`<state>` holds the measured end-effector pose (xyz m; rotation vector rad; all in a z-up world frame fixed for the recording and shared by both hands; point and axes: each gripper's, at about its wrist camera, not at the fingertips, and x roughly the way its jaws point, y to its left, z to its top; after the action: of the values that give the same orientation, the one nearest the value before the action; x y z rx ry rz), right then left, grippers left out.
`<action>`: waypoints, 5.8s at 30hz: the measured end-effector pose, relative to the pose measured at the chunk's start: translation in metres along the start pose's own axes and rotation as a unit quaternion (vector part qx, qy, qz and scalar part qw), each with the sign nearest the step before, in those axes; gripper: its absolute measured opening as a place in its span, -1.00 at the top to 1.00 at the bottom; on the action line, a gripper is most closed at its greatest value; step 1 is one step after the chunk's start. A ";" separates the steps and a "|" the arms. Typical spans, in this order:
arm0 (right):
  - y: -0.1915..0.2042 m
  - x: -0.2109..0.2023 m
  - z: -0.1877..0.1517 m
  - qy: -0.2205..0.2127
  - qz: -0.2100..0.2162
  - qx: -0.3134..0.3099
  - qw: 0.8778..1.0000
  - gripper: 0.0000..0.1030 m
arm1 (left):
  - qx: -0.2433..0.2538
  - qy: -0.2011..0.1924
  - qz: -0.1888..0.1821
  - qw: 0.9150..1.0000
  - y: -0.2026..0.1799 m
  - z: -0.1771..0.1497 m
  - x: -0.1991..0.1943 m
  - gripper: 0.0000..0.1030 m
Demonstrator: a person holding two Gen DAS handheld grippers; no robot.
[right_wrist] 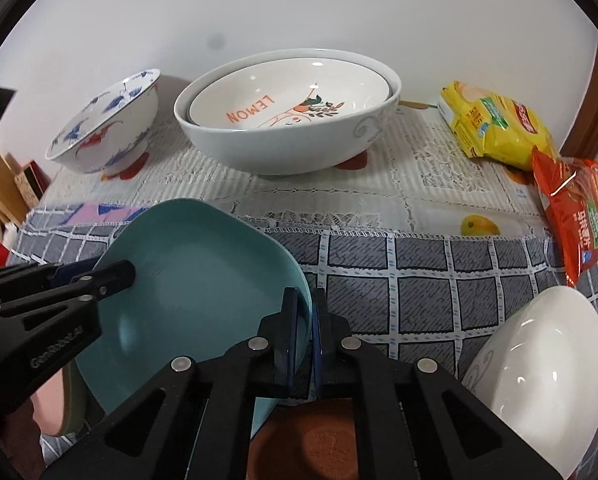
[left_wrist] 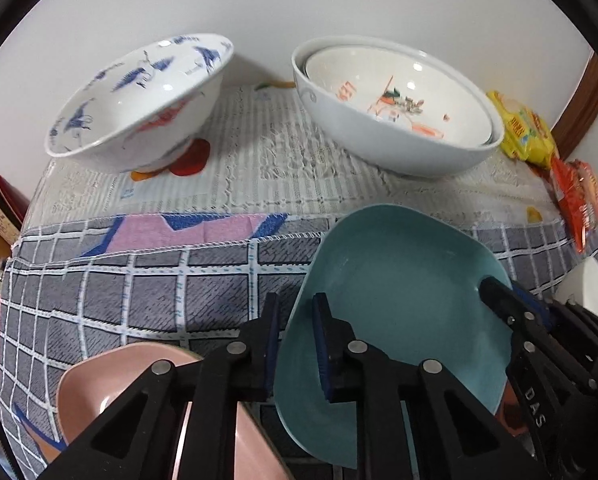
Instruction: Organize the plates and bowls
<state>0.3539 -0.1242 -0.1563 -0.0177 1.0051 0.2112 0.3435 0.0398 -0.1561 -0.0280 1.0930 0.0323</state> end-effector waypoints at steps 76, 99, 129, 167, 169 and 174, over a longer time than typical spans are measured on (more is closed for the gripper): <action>0.088 -0.171 -0.067 -0.081 0.074 0.027 0.994 0.86 | -0.078 -0.069 -0.025 0.994 0.084 -0.115 -0.172 0.73; 0.104 -0.141 -0.066 -0.054 0.070 0.017 0.996 0.85 | -0.083 -0.043 -0.019 0.995 0.100 -0.120 -0.141 0.73; 0.127 -0.075 -0.059 0.006 0.076 -0.011 0.997 0.84 | -0.096 -0.002 0.006 0.995 0.124 -0.112 -0.092 0.73; 0.157 -0.035 -0.015 0.005 0.095 -0.067 0.993 0.72 | -0.142 0.002 0.003 0.990 0.145 -0.102 -0.070 0.73; 0.157 -0.043 -0.020 0.003 0.098 -0.073 0.993 0.67 | -0.139 0.002 0.004 0.990 0.143 -0.104 -0.071 0.66; 0.147 -0.058 -0.035 0.002 0.098 -0.069 0.993 0.67 | -0.137 0.015 -0.009 0.990 0.138 -0.112 -0.069 0.46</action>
<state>0.2674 0.0061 -0.1148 -0.0461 0.9949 0.4612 0.2064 0.1720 -0.1472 -0.2866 1.1119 0.1666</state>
